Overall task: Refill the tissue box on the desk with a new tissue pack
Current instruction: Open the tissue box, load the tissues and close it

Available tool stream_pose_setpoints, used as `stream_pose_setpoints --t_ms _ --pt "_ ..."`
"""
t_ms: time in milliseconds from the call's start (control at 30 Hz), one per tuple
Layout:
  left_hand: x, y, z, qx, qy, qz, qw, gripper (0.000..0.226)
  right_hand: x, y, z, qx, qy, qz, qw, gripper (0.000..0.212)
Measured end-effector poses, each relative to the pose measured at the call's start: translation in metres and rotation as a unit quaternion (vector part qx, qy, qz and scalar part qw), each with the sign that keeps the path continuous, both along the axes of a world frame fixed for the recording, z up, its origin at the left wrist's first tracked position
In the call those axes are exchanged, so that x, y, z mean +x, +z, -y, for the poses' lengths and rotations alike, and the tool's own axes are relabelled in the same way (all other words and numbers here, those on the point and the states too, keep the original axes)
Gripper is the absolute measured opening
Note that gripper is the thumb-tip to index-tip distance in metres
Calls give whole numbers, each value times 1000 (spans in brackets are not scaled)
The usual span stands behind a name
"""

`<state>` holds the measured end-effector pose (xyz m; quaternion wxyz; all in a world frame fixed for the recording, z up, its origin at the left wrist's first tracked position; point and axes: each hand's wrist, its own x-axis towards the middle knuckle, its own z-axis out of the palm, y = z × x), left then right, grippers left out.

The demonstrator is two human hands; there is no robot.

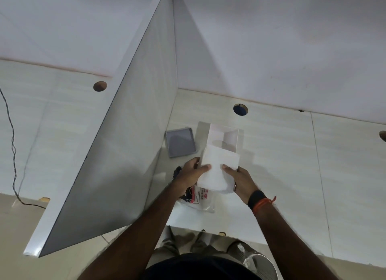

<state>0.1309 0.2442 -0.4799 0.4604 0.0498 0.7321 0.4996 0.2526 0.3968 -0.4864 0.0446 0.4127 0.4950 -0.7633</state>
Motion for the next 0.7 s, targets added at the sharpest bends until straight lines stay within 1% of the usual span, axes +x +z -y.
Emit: stream_pose_setpoints --t_ms 100,200,267,433,567,633,700 --pt "0 6 -9 -2 3 -24 1000 41 -7 4 -2 15 -16 13 1000 32" --pt "-6 9 -26 -12 33 -44 998 38 -12 7 -11 35 -20 39 998 28" --pt "-14 11 -39 -25 42 -51 998 37 -18 10 -24 47 -28 38 998 23" --pt "-54 24 -78 -34 36 -52 997 32 -52 13 -65 117 -57 43 991 13" --pt "-83 19 -109 -50 48 -70 995 16 -84 5 -88 165 -76 78 980 12" --pt "-94 9 -120 -62 54 -79 994 20 -94 -2 -95 183 -76 94 976 7" --pt "-101 4 -126 -78 49 -83 992 27 -99 -8 -98 200 -70 110 971 8"
